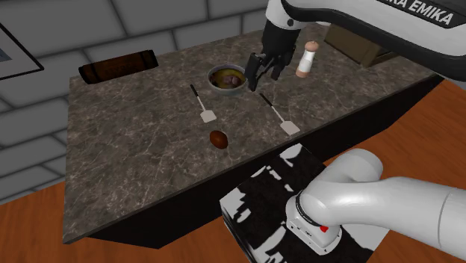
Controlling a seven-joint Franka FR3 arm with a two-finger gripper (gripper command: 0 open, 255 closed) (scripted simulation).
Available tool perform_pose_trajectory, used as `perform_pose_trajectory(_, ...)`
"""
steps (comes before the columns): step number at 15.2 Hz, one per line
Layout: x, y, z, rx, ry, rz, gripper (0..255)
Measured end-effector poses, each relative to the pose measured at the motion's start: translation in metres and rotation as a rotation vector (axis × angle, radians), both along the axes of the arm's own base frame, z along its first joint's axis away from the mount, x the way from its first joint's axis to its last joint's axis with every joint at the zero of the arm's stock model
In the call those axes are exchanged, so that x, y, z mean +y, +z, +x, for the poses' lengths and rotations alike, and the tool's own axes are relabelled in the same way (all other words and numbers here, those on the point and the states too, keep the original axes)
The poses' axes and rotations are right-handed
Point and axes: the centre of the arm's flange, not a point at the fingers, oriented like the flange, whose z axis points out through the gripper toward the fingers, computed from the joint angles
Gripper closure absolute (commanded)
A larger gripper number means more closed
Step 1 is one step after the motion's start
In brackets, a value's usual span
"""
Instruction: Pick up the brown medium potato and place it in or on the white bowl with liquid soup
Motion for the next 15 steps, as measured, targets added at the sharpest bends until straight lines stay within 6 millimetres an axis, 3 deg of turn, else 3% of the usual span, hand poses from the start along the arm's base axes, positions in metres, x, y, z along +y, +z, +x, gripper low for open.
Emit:
perform_pose_trajectory(1, 0.0, 0.0, 0.0, 0.0, 0.0, 0.0, 0)
perform_pose_trajectory(5, 0.022, -0.032, 0.013, -0.007, 0.028, -0.028, 0)
perform_pose_trajectory(15, 0.088, -0.144, 0.053, -0.034, 0.12, -0.119, 0)
